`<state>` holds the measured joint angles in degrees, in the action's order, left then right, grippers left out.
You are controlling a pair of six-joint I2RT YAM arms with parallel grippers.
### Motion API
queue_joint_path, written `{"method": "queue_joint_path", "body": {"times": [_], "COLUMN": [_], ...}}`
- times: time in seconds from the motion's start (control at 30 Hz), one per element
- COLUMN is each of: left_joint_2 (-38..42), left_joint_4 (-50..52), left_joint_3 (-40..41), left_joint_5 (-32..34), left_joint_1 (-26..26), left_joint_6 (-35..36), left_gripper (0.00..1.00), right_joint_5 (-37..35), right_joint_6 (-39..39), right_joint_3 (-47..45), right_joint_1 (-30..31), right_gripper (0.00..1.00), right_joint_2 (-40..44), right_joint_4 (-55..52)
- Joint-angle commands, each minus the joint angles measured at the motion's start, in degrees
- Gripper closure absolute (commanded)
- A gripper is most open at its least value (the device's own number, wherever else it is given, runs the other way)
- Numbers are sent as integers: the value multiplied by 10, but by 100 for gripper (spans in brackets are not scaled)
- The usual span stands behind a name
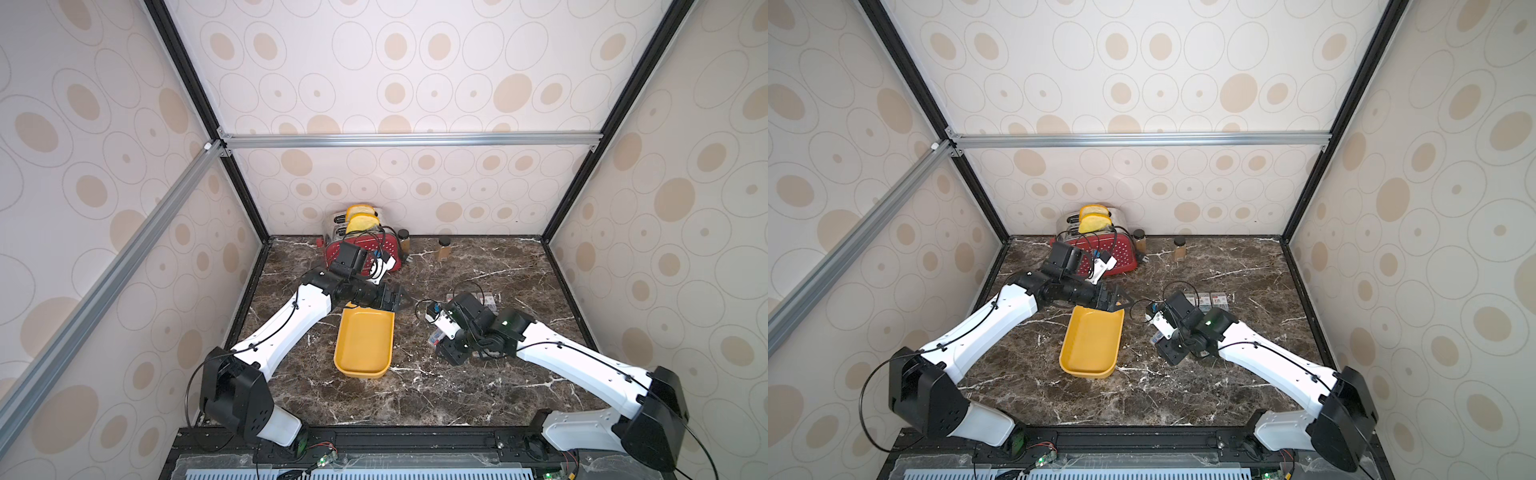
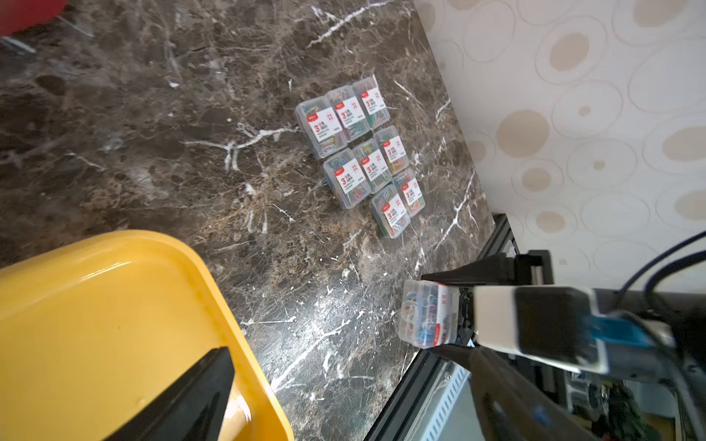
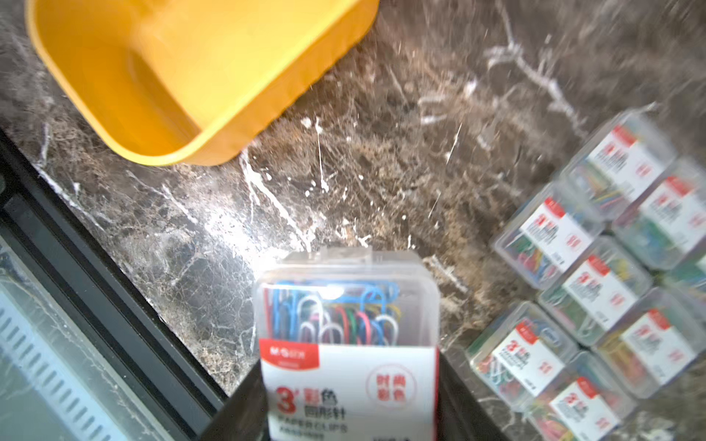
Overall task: Take the paper clips out of the storage box
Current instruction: Place the boxed paper clips at the center of the board.
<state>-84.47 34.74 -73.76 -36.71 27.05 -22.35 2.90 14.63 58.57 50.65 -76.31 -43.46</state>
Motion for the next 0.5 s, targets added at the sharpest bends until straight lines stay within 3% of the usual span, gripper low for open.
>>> {"method": "queue_joint_path", "body": {"times": [0.0, 0.27, 0.47], "left_joint_2": [7, 13, 8], "left_joint_4": [-51, -67, -82], "left_joint_3": [18, 42, 57], "left_joint_5": [59, 93, 84], "left_joint_1": [4, 46, 61], "left_joint_6": [-65, -84, -89], "left_gripper": [1, 1, 1], "right_joint_5": [34, 60, 40], "right_joint_6": [114, 191, 219], "right_joint_3": [-16, -26, -27], "right_joint_1": [-30, -97, -106], "right_gripper": [74, 74, 74], "right_joint_2": [-49, -145, -170], "right_joint_4": [-6, 50, 48]}}
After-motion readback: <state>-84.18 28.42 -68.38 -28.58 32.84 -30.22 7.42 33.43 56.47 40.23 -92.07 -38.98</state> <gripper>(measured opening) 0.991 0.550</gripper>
